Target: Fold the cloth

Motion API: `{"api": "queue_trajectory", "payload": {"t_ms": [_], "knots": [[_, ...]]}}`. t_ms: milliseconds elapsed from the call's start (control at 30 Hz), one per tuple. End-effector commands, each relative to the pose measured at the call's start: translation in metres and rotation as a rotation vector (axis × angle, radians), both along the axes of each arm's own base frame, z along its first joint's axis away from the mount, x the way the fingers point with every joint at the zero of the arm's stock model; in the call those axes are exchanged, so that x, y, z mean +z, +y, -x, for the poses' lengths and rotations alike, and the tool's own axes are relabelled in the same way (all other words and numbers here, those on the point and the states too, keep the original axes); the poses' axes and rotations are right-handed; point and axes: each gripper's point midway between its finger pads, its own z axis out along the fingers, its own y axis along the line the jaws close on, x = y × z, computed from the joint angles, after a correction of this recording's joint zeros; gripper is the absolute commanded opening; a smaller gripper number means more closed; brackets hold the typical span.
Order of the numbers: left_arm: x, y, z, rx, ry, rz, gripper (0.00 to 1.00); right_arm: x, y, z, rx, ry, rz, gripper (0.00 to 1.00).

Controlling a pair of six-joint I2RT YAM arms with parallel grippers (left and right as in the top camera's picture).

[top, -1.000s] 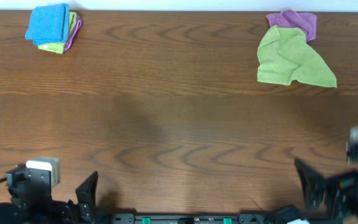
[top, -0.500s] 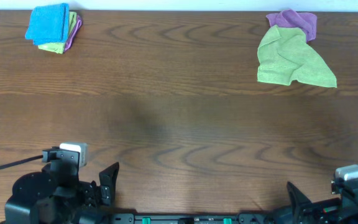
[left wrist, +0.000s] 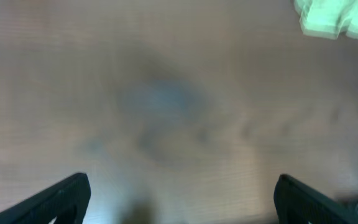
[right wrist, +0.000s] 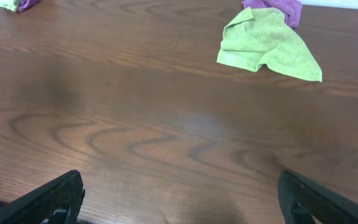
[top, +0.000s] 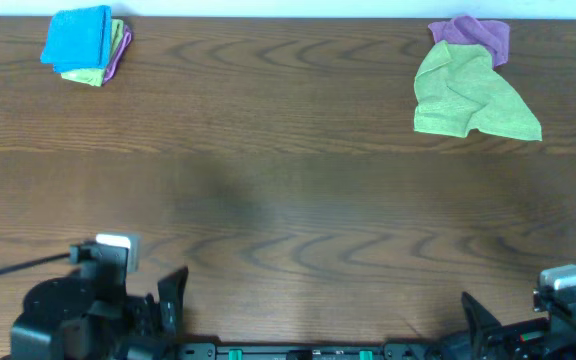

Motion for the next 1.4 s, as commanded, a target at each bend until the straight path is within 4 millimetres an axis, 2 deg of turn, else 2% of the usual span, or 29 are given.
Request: {"api": "queue_trajectory", "payload": {"t_ms": [0, 67, 133, 267, 433, 567, 733, 1067, 1367], "knots": [[0.01, 0.015, -0.023, 0.053, -0.116, -0.099, 0.95, -0.001, -0.002, -0.001, -0.015, 0.005, -0.005, 0.99], [0.004, 0.021, -0.04, 0.075, -0.172, -0.17, 0.96, -0.001, -0.002, -0.001, -0.016, 0.005, -0.005, 0.99], [-0.014, 0.03, -0.052, 0.109, -0.187, -0.215, 0.95, -0.001, -0.002, -0.001, -0.015, 0.005, -0.005, 0.99], [-0.029, 0.045, -0.073, 0.202, -0.306, -0.21, 0.95, -0.001, -0.002, -0.001, -0.015, 0.005, -0.005, 0.99], [-0.054, 0.056, -0.079, 0.255, -0.42, -0.21, 0.96, -0.001, -0.002, -0.001, -0.015, 0.005, -0.005, 0.99], [-0.082, 0.055, -0.083, 0.256, -0.431, -0.206, 0.95, -0.001, -0.002, -0.001, -0.016, 0.005, -0.005, 0.99], [-0.104, 0.053, -0.086, 0.245, -0.45, -0.195, 0.95, -0.001, -0.002, -0.001, -0.016, 0.005, -0.004, 0.99], [-0.118, 0.056, -0.086, 0.265, -0.45, -0.207, 0.95, -0.001, -0.002, -0.001, -0.016, 0.005, -0.005, 0.99], [-0.143, 0.058, -0.092, 0.273, -0.429, -0.215, 0.95, -0.001, -0.002, -0.001, -0.015, 0.005, -0.005, 0.99]]}}
